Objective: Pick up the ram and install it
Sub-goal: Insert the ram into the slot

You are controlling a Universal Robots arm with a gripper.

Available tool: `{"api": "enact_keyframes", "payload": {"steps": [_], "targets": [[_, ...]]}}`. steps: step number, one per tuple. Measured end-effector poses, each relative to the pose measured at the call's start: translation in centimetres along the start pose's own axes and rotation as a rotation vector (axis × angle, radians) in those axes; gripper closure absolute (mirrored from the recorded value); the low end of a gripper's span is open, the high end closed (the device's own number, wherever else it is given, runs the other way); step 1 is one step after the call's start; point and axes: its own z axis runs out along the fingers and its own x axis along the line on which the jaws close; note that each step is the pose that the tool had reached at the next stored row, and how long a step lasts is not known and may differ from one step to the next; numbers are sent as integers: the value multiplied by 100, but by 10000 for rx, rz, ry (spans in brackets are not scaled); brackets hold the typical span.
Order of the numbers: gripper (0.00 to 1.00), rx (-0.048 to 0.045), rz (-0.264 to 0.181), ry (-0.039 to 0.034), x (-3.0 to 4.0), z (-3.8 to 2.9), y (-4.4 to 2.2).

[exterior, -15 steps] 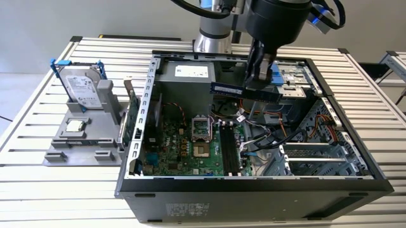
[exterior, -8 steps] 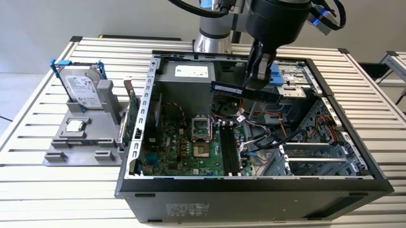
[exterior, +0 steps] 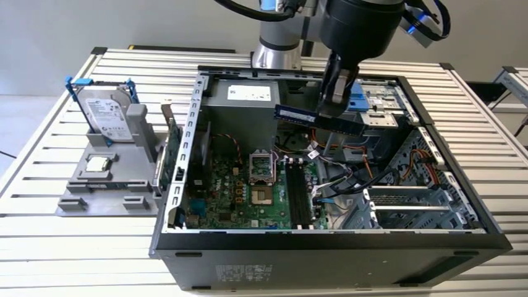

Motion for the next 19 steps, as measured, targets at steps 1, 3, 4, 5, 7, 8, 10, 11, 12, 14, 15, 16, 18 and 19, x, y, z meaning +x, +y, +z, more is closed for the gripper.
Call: {"api": "enact_keyframes", "payload": {"steps": [1, 3, 4, 5, 7, 8, 10, 11, 12, 14, 15, 16, 18, 19], "targets": [[100, 0, 47, -1, 0, 0, 0], [100, 2, 142, -3, 0, 0, 0], [100, 3, 185, -5, 0, 0, 0], [100, 4, 228, -6, 0, 0, 0], [100, 5, 320, -9, 0, 0, 0], [100, 6, 364, -10, 0, 0, 0], [100, 7, 452, -11, 0, 0, 0], [100, 8, 499, -13, 0, 0, 0], [100, 9, 543, -14, 0, 0, 0], [100, 10, 628, -16, 0, 0, 0], [100, 11, 670, -17, 0, 0, 0], [100, 11, 710, -18, 0, 0, 0], [100, 13, 792, -20, 0, 0, 0], [100, 13, 829, -22, 0, 0, 0]]}}
